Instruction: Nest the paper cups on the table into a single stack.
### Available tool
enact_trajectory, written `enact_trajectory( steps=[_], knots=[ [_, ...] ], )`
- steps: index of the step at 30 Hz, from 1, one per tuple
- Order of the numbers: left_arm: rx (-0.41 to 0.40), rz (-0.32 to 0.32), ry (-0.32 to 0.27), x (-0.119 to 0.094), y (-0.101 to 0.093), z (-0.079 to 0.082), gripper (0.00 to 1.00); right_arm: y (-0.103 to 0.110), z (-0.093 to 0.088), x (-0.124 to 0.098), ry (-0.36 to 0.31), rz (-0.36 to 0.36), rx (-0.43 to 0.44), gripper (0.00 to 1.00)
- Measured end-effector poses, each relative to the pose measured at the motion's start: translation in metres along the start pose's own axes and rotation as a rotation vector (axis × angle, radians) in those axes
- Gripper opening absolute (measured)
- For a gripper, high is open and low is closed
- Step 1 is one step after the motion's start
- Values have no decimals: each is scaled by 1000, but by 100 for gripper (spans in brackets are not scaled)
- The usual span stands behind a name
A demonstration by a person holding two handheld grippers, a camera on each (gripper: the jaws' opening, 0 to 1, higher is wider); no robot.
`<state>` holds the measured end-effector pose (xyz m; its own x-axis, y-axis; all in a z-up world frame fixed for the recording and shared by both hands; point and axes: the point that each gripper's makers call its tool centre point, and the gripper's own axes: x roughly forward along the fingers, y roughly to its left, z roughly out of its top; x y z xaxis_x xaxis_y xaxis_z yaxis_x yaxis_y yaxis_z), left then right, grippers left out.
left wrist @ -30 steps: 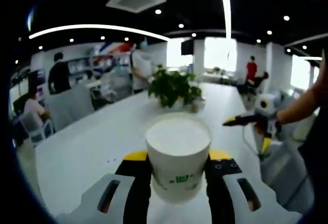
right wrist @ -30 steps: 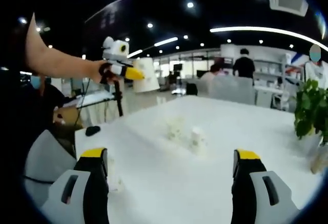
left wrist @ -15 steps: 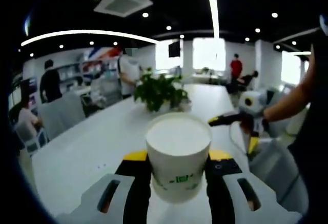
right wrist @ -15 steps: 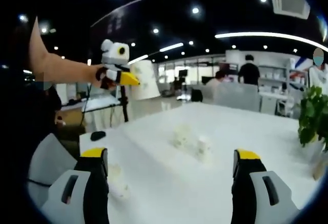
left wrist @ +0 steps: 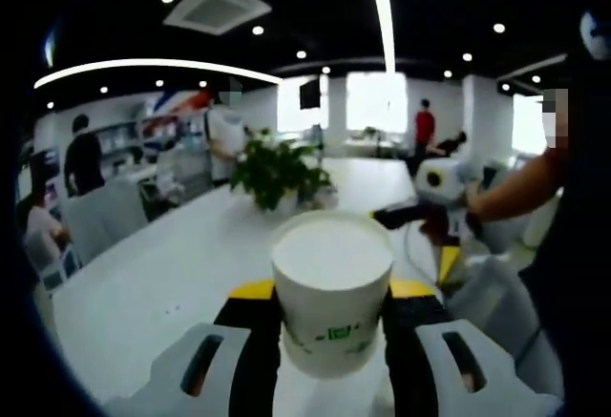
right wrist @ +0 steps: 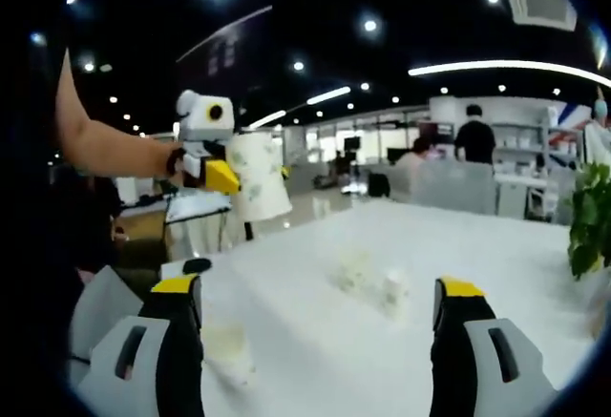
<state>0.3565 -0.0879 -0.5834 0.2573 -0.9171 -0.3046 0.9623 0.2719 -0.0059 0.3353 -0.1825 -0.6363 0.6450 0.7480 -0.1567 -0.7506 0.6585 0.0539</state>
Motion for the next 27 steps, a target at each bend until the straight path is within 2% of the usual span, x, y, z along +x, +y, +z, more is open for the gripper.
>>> enact_trajectory(
  steps=[6,11,16,21,24,27],
  knots=[
    [0,-12,-13,0,-12,2,40,6,13,2,-20,25,-13,98],
    [38,-37,-15,0,-27,8,40,12,13,2,-16,43,-14,97],
    [48,-51,-22,0,-34,12,40,16,12,2,-14,54,-12,97],
    [53,-49,-30,-1,-39,14,40,20,21,1,-28,66,-20,92],
    [35,-36,-88,-7,-42,24,40,27,31,1,-44,88,-29,87],
    [28,-20,-120,-12,-41,29,40,37,43,0,-58,124,-40,80]
  ],
)
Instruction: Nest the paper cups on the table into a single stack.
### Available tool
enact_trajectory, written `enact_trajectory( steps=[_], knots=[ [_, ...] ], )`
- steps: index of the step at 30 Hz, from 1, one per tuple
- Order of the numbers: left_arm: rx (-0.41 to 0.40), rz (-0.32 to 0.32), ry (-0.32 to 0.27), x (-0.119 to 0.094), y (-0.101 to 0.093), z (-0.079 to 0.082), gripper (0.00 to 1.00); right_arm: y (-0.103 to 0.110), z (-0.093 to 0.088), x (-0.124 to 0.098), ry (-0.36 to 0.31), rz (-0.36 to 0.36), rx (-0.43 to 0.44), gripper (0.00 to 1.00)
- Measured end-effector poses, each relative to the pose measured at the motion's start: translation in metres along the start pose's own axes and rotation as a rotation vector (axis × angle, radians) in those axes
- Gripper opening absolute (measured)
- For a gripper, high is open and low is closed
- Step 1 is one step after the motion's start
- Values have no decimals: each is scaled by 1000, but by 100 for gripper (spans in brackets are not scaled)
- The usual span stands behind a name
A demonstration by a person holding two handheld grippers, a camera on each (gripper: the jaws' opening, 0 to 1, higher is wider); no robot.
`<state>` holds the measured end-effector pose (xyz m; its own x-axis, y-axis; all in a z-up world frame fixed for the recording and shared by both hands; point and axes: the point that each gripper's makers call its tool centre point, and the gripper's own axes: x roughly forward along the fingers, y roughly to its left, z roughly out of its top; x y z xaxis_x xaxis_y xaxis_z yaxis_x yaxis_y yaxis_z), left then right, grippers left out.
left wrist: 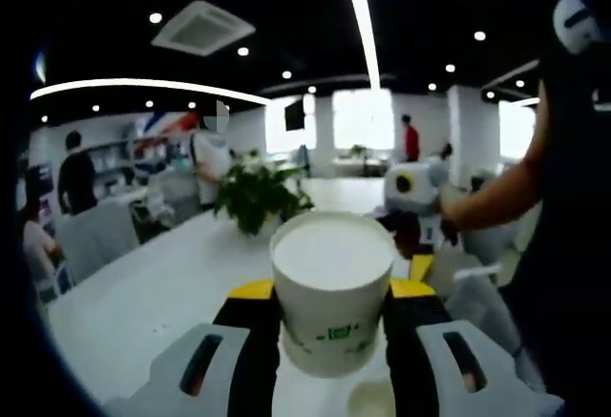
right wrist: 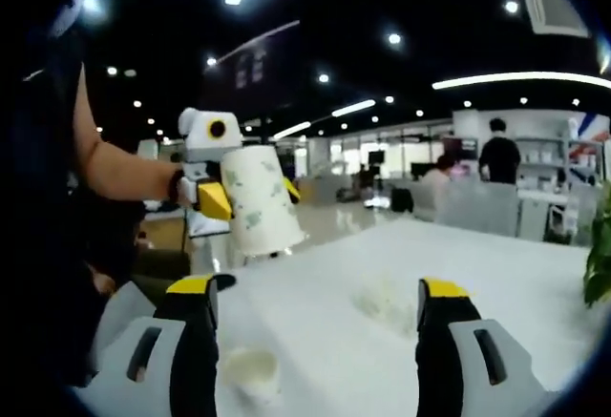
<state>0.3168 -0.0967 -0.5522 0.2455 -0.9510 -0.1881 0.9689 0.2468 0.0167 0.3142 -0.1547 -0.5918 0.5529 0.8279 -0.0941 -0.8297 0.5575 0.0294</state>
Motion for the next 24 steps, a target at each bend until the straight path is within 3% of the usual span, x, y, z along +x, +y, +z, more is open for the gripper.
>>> enact_trajectory(
  steps=[10,15,24],
  knots=[
    [-15,-3,-112,-9,-5,17,40,30,34,7,-5,146,-19,58],
    [-36,-1,-158,-12,-7,24,40,37,32,14,16,185,-13,49],
    [-66,-16,-186,-17,-11,26,40,58,35,19,4,277,48,32]
  ],
)
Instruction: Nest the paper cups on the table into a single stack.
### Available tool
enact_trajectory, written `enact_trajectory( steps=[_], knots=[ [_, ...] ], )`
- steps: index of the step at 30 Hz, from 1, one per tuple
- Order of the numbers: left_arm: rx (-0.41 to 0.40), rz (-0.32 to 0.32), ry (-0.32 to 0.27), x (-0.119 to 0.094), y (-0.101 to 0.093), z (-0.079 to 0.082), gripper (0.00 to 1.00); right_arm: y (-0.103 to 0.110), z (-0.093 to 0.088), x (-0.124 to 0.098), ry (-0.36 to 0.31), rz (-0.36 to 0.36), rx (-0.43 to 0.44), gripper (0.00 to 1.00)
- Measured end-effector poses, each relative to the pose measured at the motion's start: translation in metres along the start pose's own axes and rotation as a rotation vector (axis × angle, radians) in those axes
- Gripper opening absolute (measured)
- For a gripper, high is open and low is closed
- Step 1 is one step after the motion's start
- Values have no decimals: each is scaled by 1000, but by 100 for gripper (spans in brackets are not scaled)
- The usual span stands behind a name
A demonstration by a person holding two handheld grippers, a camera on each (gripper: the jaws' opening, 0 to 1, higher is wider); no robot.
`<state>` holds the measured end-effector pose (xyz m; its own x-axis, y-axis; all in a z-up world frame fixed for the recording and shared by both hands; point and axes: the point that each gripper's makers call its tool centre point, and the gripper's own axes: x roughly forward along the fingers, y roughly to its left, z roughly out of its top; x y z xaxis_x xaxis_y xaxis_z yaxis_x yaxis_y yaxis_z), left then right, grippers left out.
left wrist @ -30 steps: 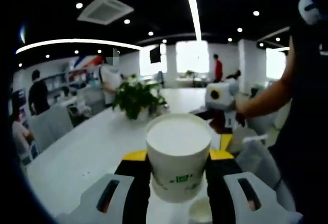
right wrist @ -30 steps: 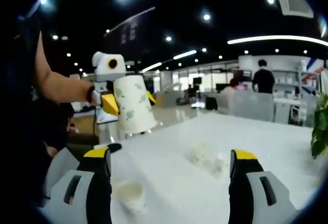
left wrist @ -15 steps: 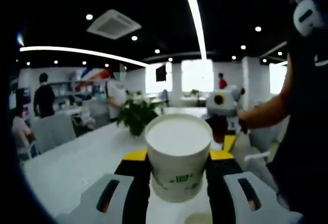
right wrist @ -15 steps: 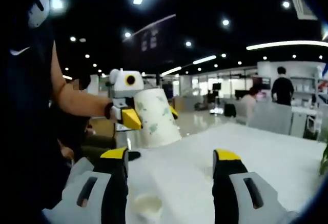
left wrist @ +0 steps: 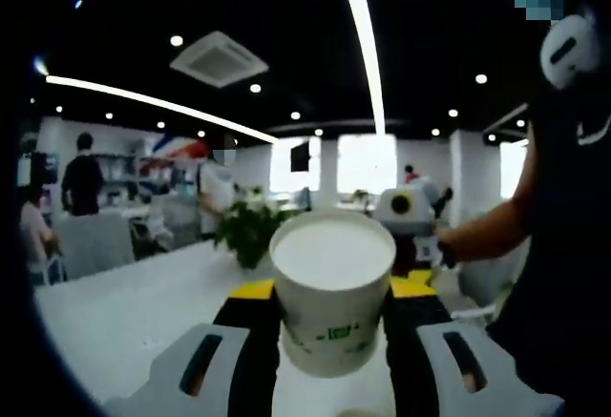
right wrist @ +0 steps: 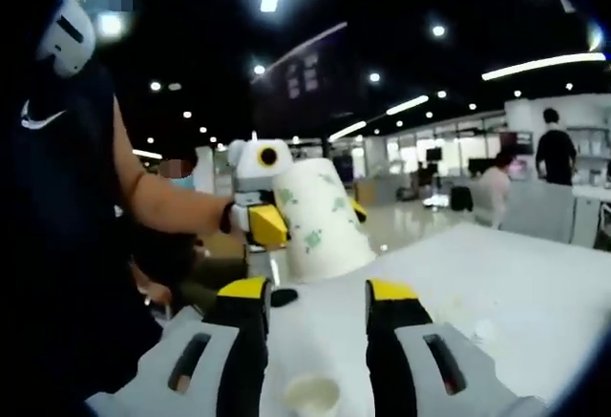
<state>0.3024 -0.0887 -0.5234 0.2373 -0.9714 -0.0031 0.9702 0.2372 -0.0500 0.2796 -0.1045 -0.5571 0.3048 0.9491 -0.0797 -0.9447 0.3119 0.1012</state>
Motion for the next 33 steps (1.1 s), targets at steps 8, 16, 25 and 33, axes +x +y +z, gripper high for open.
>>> enact_trajectory(
  steps=[8,16,25,33],
  knots=[
    [-24,-17,10,-6,-6,-9,40,6,9,-1,-34,53,71,21],
    [-30,-57,65,-11,-13,-22,40,12,10,0,-43,102,130,18],
    [-9,-98,57,-10,-23,-20,40,23,19,2,-111,185,254,14],
    [-10,-108,58,-11,-26,-17,41,31,28,-1,-120,235,280,5]
  ],
)
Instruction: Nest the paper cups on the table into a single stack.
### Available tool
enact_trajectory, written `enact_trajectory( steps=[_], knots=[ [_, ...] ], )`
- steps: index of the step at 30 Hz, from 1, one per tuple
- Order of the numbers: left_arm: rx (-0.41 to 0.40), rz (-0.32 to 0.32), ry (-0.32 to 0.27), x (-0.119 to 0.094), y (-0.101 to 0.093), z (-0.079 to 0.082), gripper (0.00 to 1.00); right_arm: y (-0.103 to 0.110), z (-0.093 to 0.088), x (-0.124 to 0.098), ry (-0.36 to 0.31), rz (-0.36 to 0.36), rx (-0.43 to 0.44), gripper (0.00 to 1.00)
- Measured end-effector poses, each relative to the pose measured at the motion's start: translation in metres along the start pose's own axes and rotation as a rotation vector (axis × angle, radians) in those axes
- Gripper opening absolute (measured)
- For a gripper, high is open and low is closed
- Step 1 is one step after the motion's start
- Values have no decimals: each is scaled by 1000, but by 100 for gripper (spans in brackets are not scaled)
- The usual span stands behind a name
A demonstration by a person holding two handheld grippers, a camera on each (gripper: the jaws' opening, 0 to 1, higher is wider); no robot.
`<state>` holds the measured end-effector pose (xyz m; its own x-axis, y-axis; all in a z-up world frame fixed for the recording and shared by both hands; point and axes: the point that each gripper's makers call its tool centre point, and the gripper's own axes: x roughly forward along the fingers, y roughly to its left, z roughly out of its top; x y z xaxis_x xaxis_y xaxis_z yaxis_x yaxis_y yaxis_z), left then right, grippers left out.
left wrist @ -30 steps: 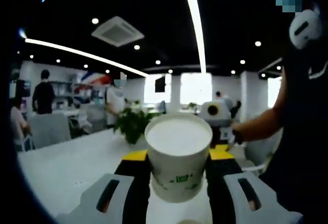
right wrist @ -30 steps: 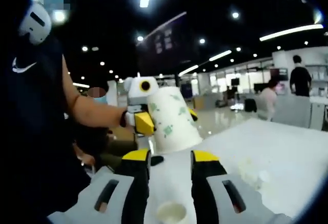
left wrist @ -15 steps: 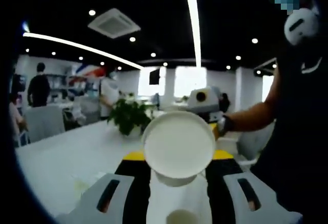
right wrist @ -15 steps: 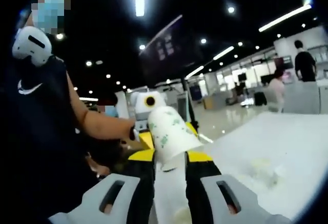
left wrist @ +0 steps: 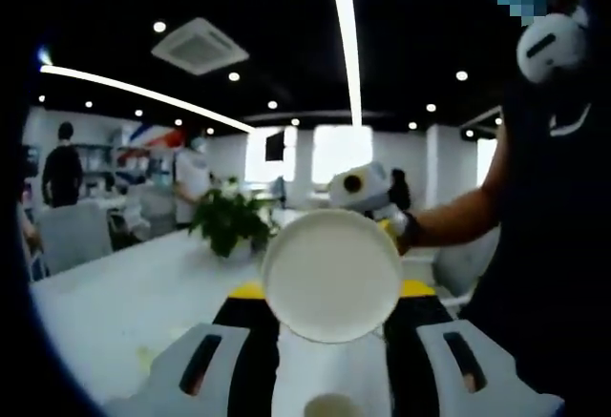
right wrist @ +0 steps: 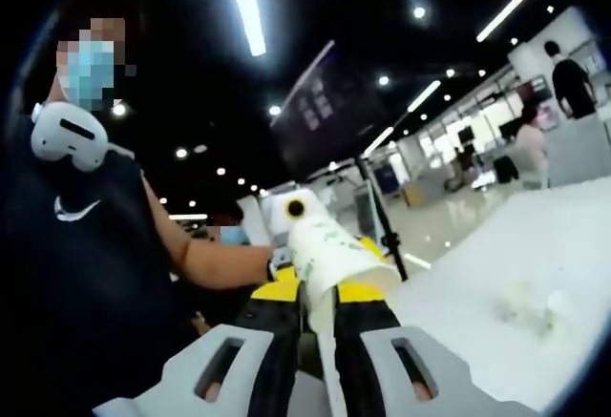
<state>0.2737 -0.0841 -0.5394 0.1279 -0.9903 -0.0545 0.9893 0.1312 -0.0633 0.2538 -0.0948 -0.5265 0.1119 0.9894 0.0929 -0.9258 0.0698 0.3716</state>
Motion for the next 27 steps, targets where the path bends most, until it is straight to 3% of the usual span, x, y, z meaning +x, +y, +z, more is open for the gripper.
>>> enact_trajectory(
  steps=[7,11,14,21,23,26,27],
  knots=[
    [-5,18,1,-3,3,-2,41,6,2,2,-1,23,6,1],
    [-9,40,1,-5,7,-3,51,9,3,3,2,28,1,0],
    [-9,47,1,-6,8,-2,52,10,7,3,1,23,-9,0],
    [-12,104,6,-8,18,-2,71,9,13,4,34,4,-53,0],
    [12,148,26,-11,28,-5,82,8,17,3,54,-14,-80,0],
    [-48,203,60,-18,40,-15,98,7,24,2,85,-33,-113,0],
    [-57,219,69,-21,44,-17,98,6,25,1,107,-41,-125,0]
  ],
)
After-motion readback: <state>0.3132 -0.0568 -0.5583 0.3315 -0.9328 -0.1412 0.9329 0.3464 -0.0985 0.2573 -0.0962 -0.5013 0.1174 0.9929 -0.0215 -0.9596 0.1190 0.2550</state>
